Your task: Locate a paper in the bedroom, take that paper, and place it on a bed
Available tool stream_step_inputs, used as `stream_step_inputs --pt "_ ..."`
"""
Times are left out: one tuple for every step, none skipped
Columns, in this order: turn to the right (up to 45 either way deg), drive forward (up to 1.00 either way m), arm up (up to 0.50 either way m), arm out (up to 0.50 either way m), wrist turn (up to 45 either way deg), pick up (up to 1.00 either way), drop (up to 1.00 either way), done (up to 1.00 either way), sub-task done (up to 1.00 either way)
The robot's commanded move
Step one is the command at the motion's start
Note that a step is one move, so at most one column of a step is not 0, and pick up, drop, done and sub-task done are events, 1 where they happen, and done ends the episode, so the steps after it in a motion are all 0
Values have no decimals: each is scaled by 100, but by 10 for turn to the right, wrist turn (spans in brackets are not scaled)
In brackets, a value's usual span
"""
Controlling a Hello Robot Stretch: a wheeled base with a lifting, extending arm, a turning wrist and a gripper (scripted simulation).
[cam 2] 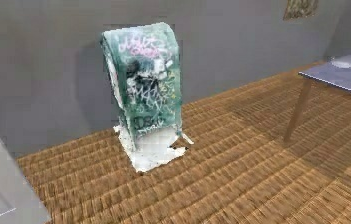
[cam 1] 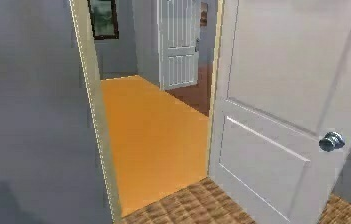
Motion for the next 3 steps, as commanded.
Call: stream_step_inputs --pt "0 100 0 0 0 0 0 0 0" --pt "300 0 0 0 0 0 0 0 0" --pt "0 5 0 0 0 0 0 0 0"
